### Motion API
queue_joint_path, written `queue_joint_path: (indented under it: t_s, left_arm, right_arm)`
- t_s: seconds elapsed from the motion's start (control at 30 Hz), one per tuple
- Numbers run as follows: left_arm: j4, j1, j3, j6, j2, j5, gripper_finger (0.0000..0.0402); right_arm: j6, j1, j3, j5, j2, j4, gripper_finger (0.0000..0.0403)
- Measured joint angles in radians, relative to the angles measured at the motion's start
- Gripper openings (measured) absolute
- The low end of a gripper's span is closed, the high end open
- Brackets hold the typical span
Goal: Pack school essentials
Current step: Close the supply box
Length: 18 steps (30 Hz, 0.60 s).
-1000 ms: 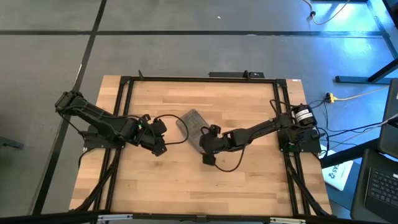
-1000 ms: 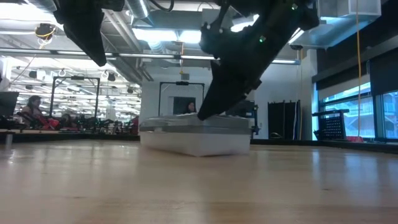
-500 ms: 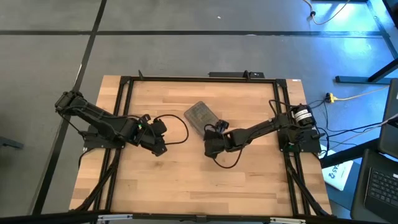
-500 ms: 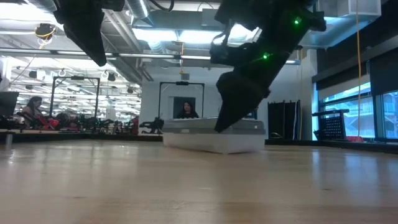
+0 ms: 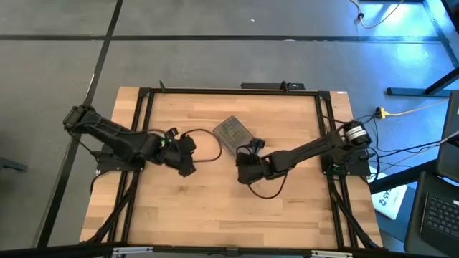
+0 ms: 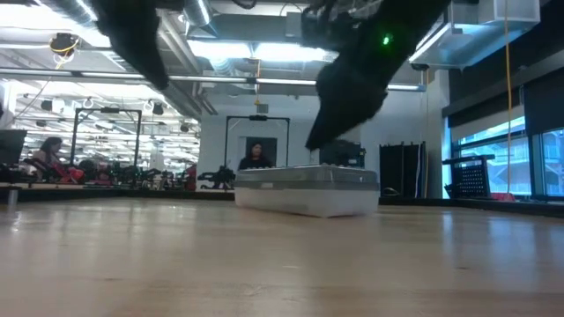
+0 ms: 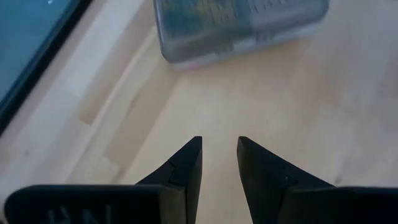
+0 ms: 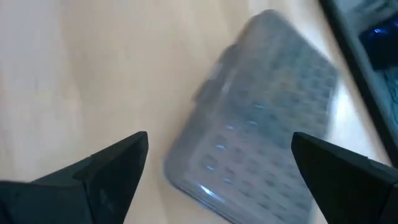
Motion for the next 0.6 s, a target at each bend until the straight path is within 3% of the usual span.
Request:
queue_joint_path:
  t_s: [0.13, 0.33, 0.6]
  left_arm:
    - [0.07, 0.095, 0.0, 0.107, 0.003, 0.038, 0.0096]
    - [0.187, 0.234, 0.0, 0.3, 0.009, 0.132, 0.0096]
    - [0.313, 0.463, 0.001, 0.626, 0.052, 0.429, 0.0096]
  right_arm:
    - [0.13, 0.006, 0.004, 0.009, -0.084, -0.121, 0.0397]
    - [0.281, 0.007, 0.005, -0.138, -0.174, -0.223, 0.0397]
    - [0.255, 0.007, 0.005, -0.25, -0.174, -0.218, 0.0397]
